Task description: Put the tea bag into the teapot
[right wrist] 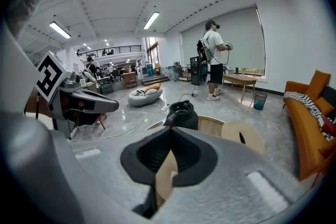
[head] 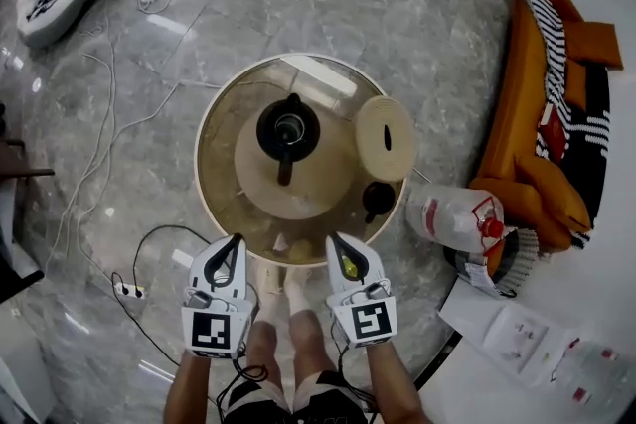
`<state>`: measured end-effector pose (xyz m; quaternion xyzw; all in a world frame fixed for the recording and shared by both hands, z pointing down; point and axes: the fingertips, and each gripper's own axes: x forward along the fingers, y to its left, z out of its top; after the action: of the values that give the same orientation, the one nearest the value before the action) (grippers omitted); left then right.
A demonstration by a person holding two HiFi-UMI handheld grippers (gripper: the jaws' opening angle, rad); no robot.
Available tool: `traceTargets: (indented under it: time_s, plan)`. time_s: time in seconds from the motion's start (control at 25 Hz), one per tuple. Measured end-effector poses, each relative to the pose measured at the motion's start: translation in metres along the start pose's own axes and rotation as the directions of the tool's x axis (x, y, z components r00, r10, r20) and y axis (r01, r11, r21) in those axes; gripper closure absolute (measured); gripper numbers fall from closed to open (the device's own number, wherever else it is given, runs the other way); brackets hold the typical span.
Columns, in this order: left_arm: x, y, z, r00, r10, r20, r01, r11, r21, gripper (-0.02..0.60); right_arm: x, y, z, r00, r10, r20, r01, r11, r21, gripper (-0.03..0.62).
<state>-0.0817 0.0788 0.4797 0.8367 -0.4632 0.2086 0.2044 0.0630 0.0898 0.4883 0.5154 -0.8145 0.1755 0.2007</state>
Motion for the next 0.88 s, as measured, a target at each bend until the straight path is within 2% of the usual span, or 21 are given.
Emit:
traceTargets:
  time_s: [0.12,0.28,0.36,0.52,0.72,0.76,0.8,0.88]
  plan:
    - [0.018,0.007,-0.024,1.0,0.013,-0.025,-0.014,0.998,-0.059,0.565,0.018,-0.001,-0.028,0.999,0.012,-0.032,-0.012,1.0,0.006,0.594]
    - [0.04,0.017,-0.055,0.999,0.018,-0.038,-0.019,0.999,-0.035,0.565,0.042,-0.004,-0.064,0.998,0.025,-0.059,-0.025,1.0,0.007,0.594]
    - [0.049,0.019,-0.067,0.998,0.025,-0.051,-0.028,0.998,-0.057,0.565,0.052,-0.006,-0.078,0.997,0.029,-0.072,-0.028,1.0,0.009,0.594]
    - [0.06,0.021,-0.079,0.998,0.02,-0.067,-0.025,0.997,-0.068,0.565,0.068,-0.008,-0.102,0.991,0.043,-0.124,-0.041,0.999,0.021,0.594]
    - [0.061,0.02,-0.085,0.997,0.011,-0.076,-0.017,0.997,-0.074,0.565,0.079,-0.008,-0.121,0.988,0.054,-0.144,-0.052,0.998,0.023,0.592]
    - [0.061,0.019,-0.087,0.997,0.009,-0.079,-0.015,0.997,-0.077,0.565,0.082,-0.008,-0.125,0.987,0.06,-0.151,-0.056,0.998,0.033,0.562]
    - [0.062,0.019,-0.09,0.997,0.006,-0.083,-0.013,0.997,-0.081,0.565,0.086,-0.007,-0.131,0.986,0.065,-0.156,-0.058,0.997,0.046,0.478]
    - [0.063,0.017,-0.096,0.996,0.001,-0.088,-0.009,0.996,-0.084,0.565,0.092,-0.008,-0.144,0.983,0.065,-0.173,-0.055,0.997,0.06,0.456]
